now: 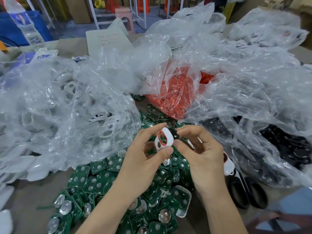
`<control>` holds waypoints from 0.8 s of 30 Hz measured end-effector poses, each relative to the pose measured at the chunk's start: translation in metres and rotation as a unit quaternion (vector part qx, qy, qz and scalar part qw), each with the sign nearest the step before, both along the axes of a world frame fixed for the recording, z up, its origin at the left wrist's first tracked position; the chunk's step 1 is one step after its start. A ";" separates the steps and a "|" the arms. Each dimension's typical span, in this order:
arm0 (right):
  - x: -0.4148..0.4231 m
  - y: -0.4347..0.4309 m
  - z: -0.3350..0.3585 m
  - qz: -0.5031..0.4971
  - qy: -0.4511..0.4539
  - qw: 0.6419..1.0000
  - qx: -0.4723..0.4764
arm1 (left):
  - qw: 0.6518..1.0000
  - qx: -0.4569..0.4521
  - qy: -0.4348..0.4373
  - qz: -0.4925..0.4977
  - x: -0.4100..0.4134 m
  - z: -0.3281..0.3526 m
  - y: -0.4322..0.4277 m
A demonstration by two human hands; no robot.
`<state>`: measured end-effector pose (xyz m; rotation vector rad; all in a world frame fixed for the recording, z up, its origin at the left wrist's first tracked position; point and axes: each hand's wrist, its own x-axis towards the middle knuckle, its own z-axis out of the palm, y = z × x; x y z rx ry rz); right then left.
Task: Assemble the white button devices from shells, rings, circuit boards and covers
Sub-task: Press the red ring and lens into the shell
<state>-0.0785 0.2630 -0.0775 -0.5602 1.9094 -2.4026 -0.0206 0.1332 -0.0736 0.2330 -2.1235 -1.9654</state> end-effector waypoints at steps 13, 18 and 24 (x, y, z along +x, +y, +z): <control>0.003 -0.005 0.000 0.125 -0.158 0.975 -0.090 | 0.996 -0.075 0.018 0.044 0.000 -0.003 0.002; 0.005 -0.007 0.000 0.089 -0.162 0.981 -0.065 | 0.992 -0.117 0.018 0.049 0.001 -0.006 0.005; 0.004 -0.004 -0.001 0.051 -0.162 0.985 -0.033 | 0.987 -0.156 0.031 0.032 0.000 -0.005 0.004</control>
